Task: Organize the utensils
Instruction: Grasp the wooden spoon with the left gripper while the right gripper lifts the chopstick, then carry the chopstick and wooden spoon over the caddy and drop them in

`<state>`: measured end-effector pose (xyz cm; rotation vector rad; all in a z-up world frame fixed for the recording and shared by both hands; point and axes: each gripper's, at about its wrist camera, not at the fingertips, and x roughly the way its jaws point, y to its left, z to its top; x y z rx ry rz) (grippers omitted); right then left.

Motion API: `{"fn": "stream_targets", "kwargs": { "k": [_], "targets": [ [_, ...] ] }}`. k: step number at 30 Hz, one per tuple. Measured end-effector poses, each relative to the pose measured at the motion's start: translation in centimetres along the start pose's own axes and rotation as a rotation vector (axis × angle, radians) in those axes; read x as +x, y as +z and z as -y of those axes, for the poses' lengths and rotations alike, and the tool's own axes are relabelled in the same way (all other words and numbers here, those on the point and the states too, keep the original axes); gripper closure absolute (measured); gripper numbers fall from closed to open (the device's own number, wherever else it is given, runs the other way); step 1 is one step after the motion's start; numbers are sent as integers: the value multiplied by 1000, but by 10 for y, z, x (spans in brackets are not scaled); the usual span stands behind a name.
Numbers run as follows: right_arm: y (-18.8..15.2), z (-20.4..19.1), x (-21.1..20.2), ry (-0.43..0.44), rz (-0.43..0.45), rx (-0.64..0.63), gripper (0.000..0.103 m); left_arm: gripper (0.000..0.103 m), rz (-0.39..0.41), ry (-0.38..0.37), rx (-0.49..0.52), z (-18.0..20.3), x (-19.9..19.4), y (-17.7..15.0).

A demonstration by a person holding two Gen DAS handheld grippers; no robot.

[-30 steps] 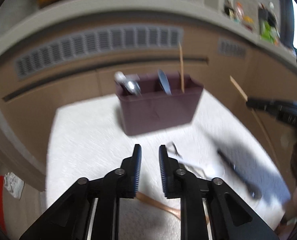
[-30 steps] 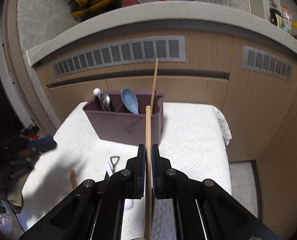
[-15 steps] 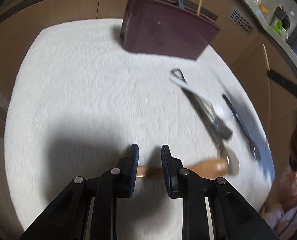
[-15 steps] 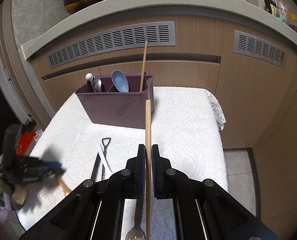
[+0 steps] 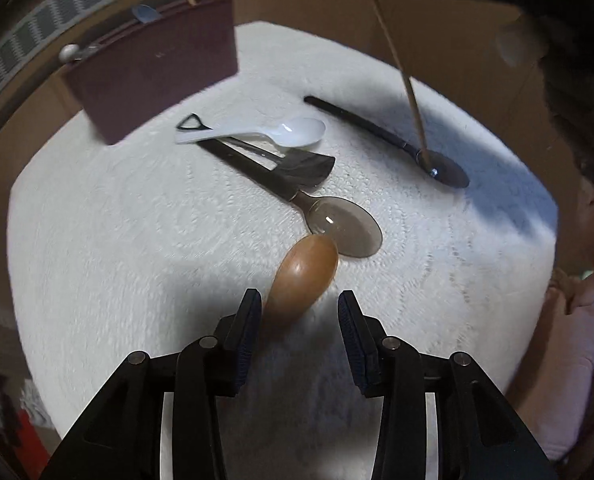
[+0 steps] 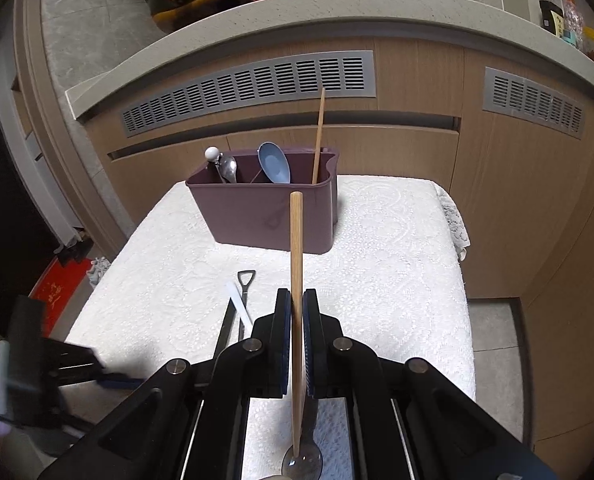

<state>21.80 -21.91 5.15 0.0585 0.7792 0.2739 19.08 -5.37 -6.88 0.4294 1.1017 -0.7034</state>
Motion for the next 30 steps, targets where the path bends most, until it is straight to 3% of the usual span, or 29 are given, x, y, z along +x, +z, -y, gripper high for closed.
{"fn": "stream_targets", "kwargs": {
  "k": [8,14,17,22,30],
  "targets": [
    [-6,5,-3,-4,-10,4,97,59,-14,-18,-55,-9,15,20],
    [-8,8,-5,4,-10,10,97,70,24,24,-134,-12,7,8],
    [-11,7,-8,8,-5,10,97,71,75,53,-193,-12,-2,-1],
    [-16,7,-10,8,-15,15,97,71,227,84,-303,-11,-24,-17],
    [-17,6,-14,11,-9,17,97,71,290,99,-378,-21,-41,-24]
  ]
}}
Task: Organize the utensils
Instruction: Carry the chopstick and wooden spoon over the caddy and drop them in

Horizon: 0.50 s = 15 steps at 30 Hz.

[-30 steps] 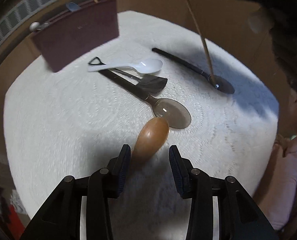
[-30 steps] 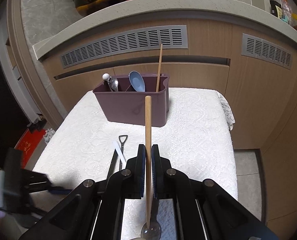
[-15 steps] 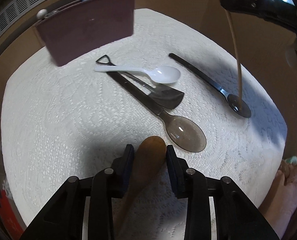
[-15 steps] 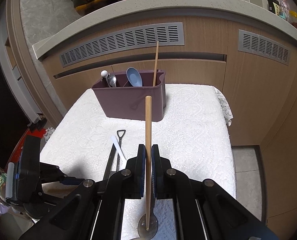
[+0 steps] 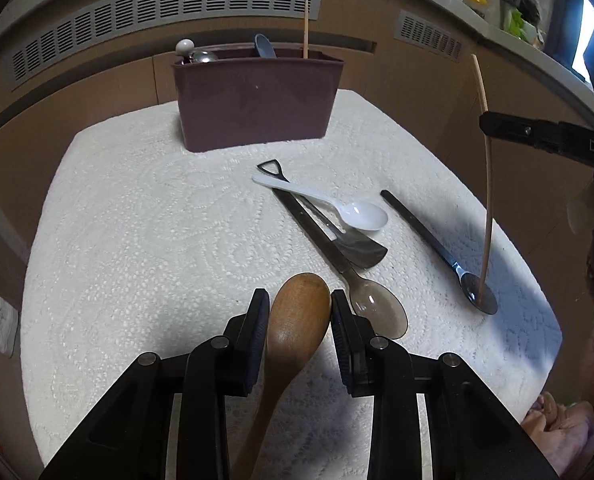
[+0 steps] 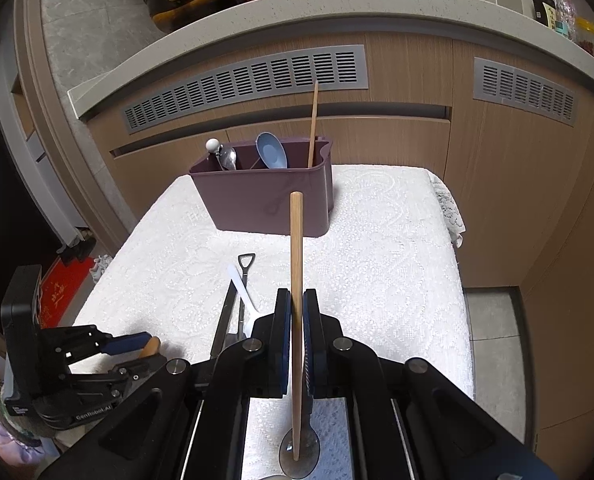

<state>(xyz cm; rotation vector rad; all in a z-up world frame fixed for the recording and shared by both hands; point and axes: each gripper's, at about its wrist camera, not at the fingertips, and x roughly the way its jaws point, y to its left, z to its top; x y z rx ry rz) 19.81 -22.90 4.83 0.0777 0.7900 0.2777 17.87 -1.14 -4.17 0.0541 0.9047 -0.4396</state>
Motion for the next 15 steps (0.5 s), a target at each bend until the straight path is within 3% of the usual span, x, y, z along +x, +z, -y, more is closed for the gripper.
{"fn": "stream_targets", "kwargs": {
  "k": [8,11,15],
  "targets": [
    [1,-5,-1,16,12,-1,97,71,76,-6,-25,2,-19,13],
    [8,-6,-4,32,33,7,97,71,145,-19,-38,1,-33,40],
    [51,-12,-27,43,143,-35,97,71,324,-41,-7,3,-79,104]
  ]
}}
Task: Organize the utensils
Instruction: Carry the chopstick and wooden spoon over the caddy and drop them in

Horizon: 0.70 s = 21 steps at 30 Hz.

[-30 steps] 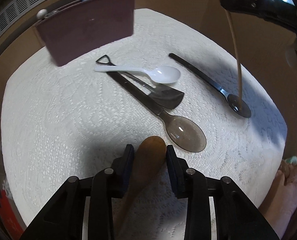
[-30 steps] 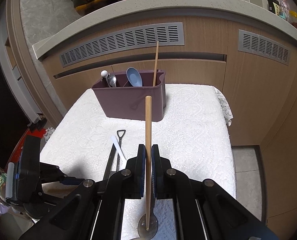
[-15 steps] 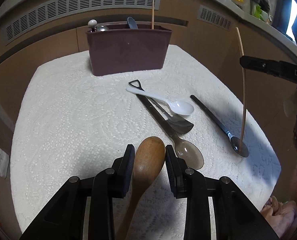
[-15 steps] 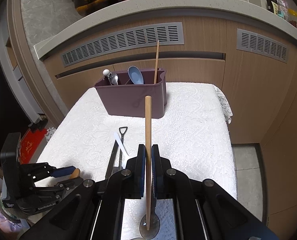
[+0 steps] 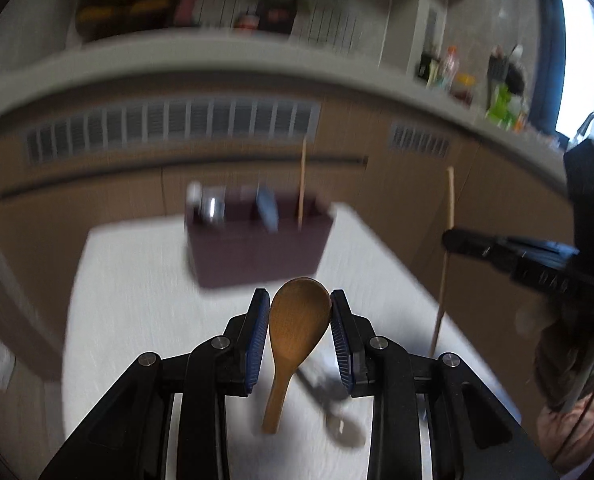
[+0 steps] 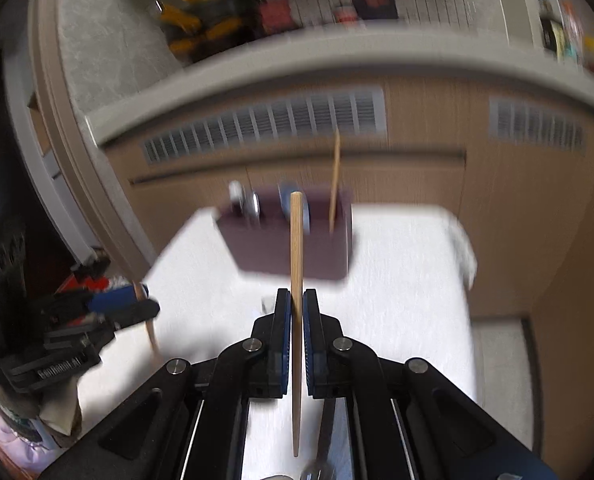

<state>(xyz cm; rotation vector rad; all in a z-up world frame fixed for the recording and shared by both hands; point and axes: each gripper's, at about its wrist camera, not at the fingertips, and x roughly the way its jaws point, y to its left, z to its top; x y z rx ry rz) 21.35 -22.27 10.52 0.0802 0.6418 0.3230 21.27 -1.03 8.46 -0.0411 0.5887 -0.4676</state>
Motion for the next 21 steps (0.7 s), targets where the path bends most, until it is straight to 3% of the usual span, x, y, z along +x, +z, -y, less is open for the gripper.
{"fn": "stream_targets", "kwargs": {
  "k": [5,10,15,21],
  "targets": [
    [80,-10,-20,-45,172,-80,97,71,193,8,55,-2,-12,90],
    [140,-3,-11,-67,256,-67,97,71,270,16,36,-24,14,150],
    [164,0,28,-56,259,-75,97,71,259,15,-24,-54,55,171],
    [158,9,86,-62,198,-66,97,71,207,8,-72,-79,106,155]
  ]
}}
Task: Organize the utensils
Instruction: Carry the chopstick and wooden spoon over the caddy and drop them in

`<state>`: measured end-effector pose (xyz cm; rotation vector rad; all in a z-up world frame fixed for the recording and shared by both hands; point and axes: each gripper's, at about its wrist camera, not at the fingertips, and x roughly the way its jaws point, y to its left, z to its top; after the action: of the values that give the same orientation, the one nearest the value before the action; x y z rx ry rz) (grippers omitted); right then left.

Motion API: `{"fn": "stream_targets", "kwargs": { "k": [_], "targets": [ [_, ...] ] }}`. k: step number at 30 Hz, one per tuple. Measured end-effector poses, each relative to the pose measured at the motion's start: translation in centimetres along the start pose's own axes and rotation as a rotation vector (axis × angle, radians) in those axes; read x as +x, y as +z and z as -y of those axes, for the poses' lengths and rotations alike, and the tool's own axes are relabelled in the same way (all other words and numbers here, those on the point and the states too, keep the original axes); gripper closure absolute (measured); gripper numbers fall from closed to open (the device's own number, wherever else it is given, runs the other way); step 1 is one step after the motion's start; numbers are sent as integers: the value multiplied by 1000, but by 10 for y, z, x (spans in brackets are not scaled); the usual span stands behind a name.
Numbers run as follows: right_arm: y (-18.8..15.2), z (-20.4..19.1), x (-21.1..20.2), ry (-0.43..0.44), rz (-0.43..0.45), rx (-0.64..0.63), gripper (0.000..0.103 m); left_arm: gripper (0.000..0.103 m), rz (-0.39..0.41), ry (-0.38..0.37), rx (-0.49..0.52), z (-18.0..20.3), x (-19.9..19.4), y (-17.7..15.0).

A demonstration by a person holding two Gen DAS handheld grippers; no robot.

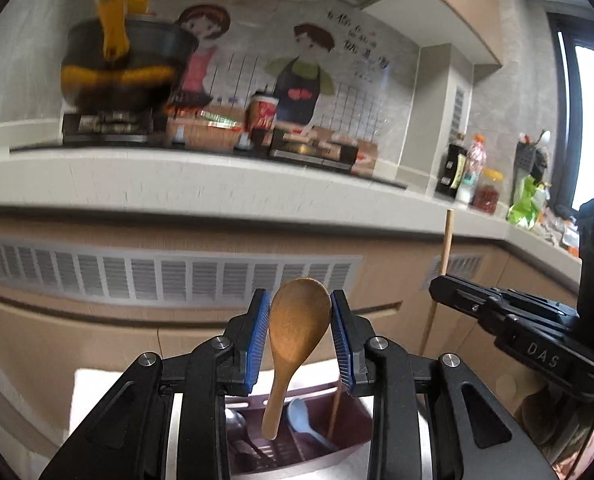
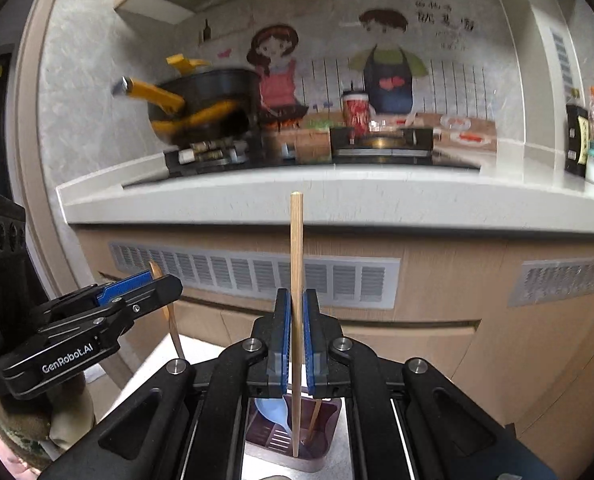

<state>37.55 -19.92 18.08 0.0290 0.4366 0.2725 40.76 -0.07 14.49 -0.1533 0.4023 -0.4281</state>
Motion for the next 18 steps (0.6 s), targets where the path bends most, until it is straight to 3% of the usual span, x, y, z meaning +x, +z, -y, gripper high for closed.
{"fn": "stream_targets", "kwargs": {
  "k": [5,10,14,16,18],
  "targets": [
    [-28,2,44,-37,-60,-7,97,71,-58,11,-41,-17,33,-28],
    [-57,6,76,-11,-174,3,95,69,-152,13,-78,-29,58,-61],
    [-83,15,88,-30,-251,25,57,64,-223,22,-107,-33,61,-89],
    [-94,20,84,-50,-265,33,55,60,-238,37,-120,-35,52,-98],
    [-107,25,75,-70,-286,33,50,46,-227,67,-110,-32,35,-106]
  ]
}}
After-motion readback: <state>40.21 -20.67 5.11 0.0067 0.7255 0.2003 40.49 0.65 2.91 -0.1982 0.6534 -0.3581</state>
